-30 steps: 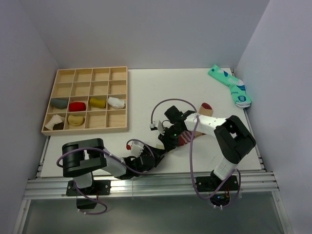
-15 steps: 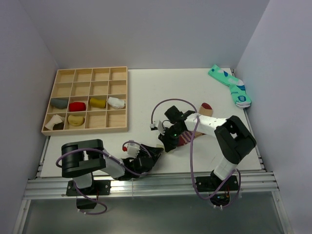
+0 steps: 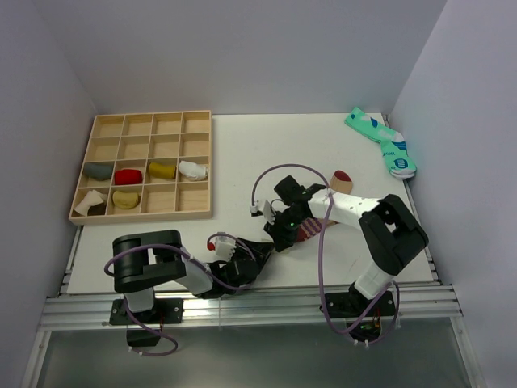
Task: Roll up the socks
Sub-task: Roll the sock at the center of the board, then pick up the sock at the center of the board.
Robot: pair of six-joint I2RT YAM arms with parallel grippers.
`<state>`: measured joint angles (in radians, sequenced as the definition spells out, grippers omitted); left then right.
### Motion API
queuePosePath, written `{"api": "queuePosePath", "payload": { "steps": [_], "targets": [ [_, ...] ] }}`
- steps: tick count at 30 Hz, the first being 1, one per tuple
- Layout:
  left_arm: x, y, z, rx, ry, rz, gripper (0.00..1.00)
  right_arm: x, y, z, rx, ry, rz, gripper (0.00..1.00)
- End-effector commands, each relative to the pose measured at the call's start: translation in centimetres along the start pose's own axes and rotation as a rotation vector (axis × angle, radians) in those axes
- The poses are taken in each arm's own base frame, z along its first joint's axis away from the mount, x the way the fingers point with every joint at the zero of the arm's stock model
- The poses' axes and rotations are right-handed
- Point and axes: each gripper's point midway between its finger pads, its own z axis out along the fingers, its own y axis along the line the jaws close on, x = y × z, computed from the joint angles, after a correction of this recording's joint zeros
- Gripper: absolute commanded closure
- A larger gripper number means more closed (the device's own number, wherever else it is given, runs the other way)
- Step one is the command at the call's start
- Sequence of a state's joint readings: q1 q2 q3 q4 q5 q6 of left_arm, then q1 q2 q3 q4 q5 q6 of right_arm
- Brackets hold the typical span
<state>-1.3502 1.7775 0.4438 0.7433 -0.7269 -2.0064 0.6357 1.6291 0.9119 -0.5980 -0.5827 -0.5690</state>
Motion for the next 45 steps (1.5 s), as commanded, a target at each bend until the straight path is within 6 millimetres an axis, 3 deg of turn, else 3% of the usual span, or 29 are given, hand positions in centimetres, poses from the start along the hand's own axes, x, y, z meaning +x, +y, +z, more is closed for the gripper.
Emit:
{"api": "queuePosePath", "payload": {
  "steps": [1,9,18,31,39,43,45],
  "targets": [
    [-0.5,2.2,0.4,-0.086,-0.015,-0.155,0.48,-0.3,0.2,-0.9,0.023,-0.011,-0.004,0.82],
    [-0.9,1.7,0.5,-0.068,-0.013,-0.178,0.49,-2.3,1.6,-2.1,0.004,-0.069,-0.065,0.82],
    [-1.0,0.2,0.5,-0.032,0.004,-0.175,0.52,-1.9,2.4,-0.7,-0.003,-0.019,-0.101,0.82],
    [-0.2,0.5,1.7,-0.027,0.055,-0.184,0.62,-1.8,5.1,-0.4,-0.089,-0.018,-0.193,0.82],
    [-0.3,0.9,2.0,-0.036,0.056,-0.172,0.82,-0.8,6.4,-0.5,-0.149,0.001,-0.235,0.81],
    [-0.4,1.1,2.2,-0.052,0.057,-0.148,0.97,-0.7,6.1,-0.7,-0.122,0.013,-0.246,0.78],
    [-0.4,1.2,2.2,-0.058,0.057,-0.143,1.0,-0.7,5.9,-0.9,-0.101,0.017,-0.249,0.73]
  ]
}}
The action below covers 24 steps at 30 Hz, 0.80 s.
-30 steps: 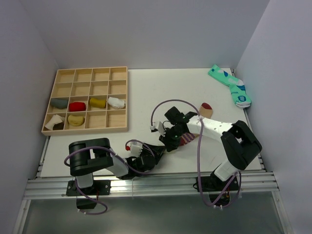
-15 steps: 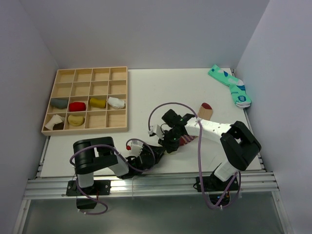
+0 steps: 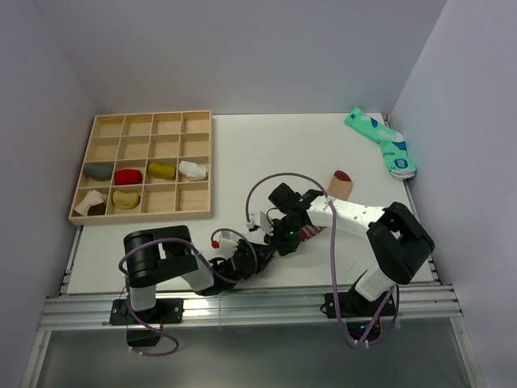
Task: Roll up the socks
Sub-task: Pick up the sock at the center of the board.
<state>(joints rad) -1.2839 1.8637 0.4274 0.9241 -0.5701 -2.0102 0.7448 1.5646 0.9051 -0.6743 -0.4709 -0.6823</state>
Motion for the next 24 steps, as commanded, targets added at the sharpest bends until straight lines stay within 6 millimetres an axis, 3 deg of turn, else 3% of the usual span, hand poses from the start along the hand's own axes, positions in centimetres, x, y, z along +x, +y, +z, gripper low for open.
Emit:
{"api": "queuePosePath", "payload": {
  "steps": [1,3,8,16,24],
  "targets": [
    [-1.6,1.2,0.9,-0.06,-0.06,-0.059,1.0,-2.2,3.6,-0.9,-0.115,-0.096,-0.052,0.7],
    [-1.7,1.2,0.9,-0.068,-0.063,-0.046,1.0,-1.9,2.9,-1.0,-0.067,-0.083,-0.038,0.61],
    [-1.7,1.3,1.1,-0.1,-0.071,0.009,1.0,-1.8,1.8,-1.9,0.023,-0.078,-0.02,0.5],
    [-2.5,0.8,0.6,-0.069,-0.065,0.09,1.0,-1.4,-0.9,-5.7,0.166,-0.122,0.069,0.48],
    [-2.7,-2.5,0.5,0.02,-0.002,0.258,1.0,-0.2,-3.7,-10.8,0.334,-0.185,0.166,0.47]
  ]
}}
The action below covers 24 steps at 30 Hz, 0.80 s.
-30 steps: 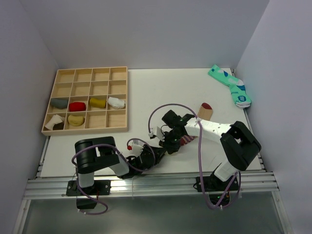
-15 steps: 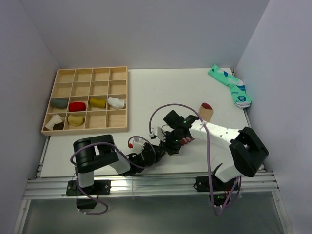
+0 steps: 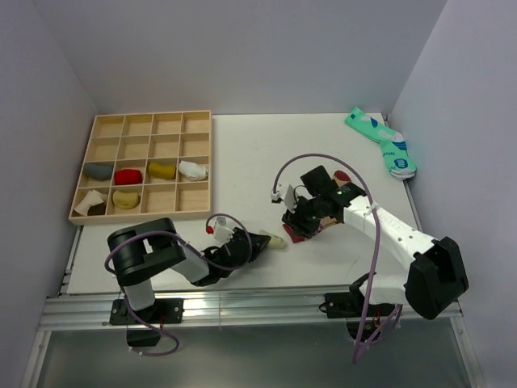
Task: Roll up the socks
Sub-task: Pick up the sock at the center of the board.
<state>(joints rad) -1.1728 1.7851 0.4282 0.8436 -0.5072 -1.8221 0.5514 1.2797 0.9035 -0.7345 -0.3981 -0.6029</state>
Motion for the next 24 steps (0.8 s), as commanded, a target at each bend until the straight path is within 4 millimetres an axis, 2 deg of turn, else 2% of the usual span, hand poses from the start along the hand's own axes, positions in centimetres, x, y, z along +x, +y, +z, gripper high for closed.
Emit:
{"api": "queuePosePath", "payload": {
  "steps": [1,3,8,9,10,11,12,13,14,15,16,17,18,19,20,21,23,24],
  "targets": [
    [0.1,-2.2,-0.3,0.061,0.039,0.124,1.0,-1.2,-1.1,-2.3,0.072,-0.042,0.012,0.47],
    [0.0,-2.6,-0.4,0.067,0.037,0.155,1.0,-1.3,-1.5,-2.8,0.091,-0.054,0.022,0.47],
    [-0.7,-5.5,-1.7,0.137,0.053,0.205,1.0,-1.4,-2.3,-3.7,0.118,-0.073,0.037,0.47],
    [-1.0,-6.0,-1.9,0.143,0.05,0.219,1.0,-1.3,-2.4,-3.9,0.119,-0.076,0.041,0.47],
    [-1.6,-7.6,-2.3,0.171,0.041,0.217,1.0,-1.4,-2.7,-4.1,0.124,-0.084,0.048,0.47],
    [-2.0,-7.2,-2.4,0.147,0.032,0.263,1.0,-1.4,-2.8,-4.1,0.125,-0.087,0.052,0.47],
    [-2.4,-7.7,-2.7,0.15,0.027,0.275,1.0,-1.4,-2.9,-4.1,0.125,-0.088,0.057,0.47],
    [-3.3,-9.4,-3.3,0.183,0.014,0.27,1.0,-1.4,-3.1,-4.2,0.127,-0.093,0.065,0.47],
    [-4.0,-9.7,-3.6,0.182,0.0,0.291,1.0,-1.4,-3.2,-4.2,0.127,-0.09,0.067,0.47],
    [-5.6,-9.1,-3.6,0.141,-0.032,0.304,1.0,-1.3,-3.3,-4.2,0.127,-0.088,0.071,0.47],
    [-6.8,-10.4,-4.7,0.169,-0.053,0.297,1.0,-1.5,-3.4,-4.2,0.131,-0.091,0.07,0.47],
    [-7.9,-10.7,-5.2,0.166,-0.078,0.312,1.0,-1.4,-3.6,-4.2,0.132,-0.089,0.076,0.47],
    [-10.2,-10.0,-5.4,0.115,-0.124,0.321,1.0,-1.4,-3.8,-4.3,0.136,-0.09,0.075,0.47],
    [-11.7,-11.6,-6.7,0.149,-0.155,0.317,1.0,-1.5,-3.9,-4.3,0.138,-0.092,0.071,0.47],
    [-13.0,-11.7,-7.1,0.135,-0.182,0.342,1.0,-1.5,-4.1,-4.3,0.142,-0.093,0.071,0.47],
    [-15.9,-11.8,-7.5,0.111,-0.25,0.334,1.0,-1.4,-4.3,-4.3,0.144,-0.091,0.075,0.47],
    [-18.6,-12.6,-9.3,0.103,-0.295,0.358,1.0,-1.6,-4.7,-4.3,0.147,-0.093,0.07,0.47],
    [-21.7,-13.2,-10.2,0.095,-0.369,0.339,1.0,-1.5,-4.9,-4.3,0.146,-0.093,0.076,0.47]
  ]
}}
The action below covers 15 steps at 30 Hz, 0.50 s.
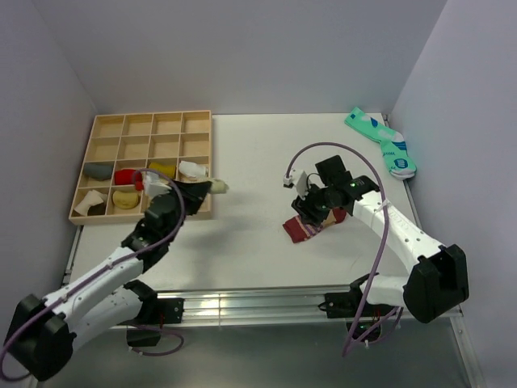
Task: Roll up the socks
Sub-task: Pick up the sock at the center of the board, then place the sock in the storage box.
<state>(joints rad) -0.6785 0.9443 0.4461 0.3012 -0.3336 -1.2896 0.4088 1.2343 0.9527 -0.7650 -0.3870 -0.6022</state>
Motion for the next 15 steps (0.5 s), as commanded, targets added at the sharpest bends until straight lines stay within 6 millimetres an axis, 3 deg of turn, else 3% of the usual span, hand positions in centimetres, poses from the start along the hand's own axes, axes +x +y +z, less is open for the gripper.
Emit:
{"api": "queuePosePath", "payload": {
  "steps": [1,6,9,11,12,15],
  "targets": [
    [-5.5,2.1,-1.0,-0.118,-0.069,0.12,1.0,-2.0,-1.4,-0.7,0.023,-0.048,-0.019,0.47],
    [-13.1,4.9,-1.5,-0.216,-0.226,0.113,1.0,-2.1,-2.0,0.0,-0.002,-0.047,-0.009,0.47],
    [-15.4,8.1,-1.7,-0.285,-0.27,0.102,1.0,-1.9,-2.2,0.4,-0.003,-0.046,-0.005,0.47],
    [-15.4,9.1,-1.4,-0.278,-0.239,0.075,1.0,-1.7,-2.2,0.5,-0.011,-0.041,-0.008,0.48],
    [-16.4,10.7,-1.7,-0.312,-0.265,0.051,1.0,-1.6,-2.2,0.6,-0.01,-0.039,-0.009,0.48],
    [-16.1,12.5,-1.2,-0.358,-0.235,0.037,1.0,-1.3,-2.4,0.8,-0.01,-0.034,-0.012,0.48]
  ]
}}
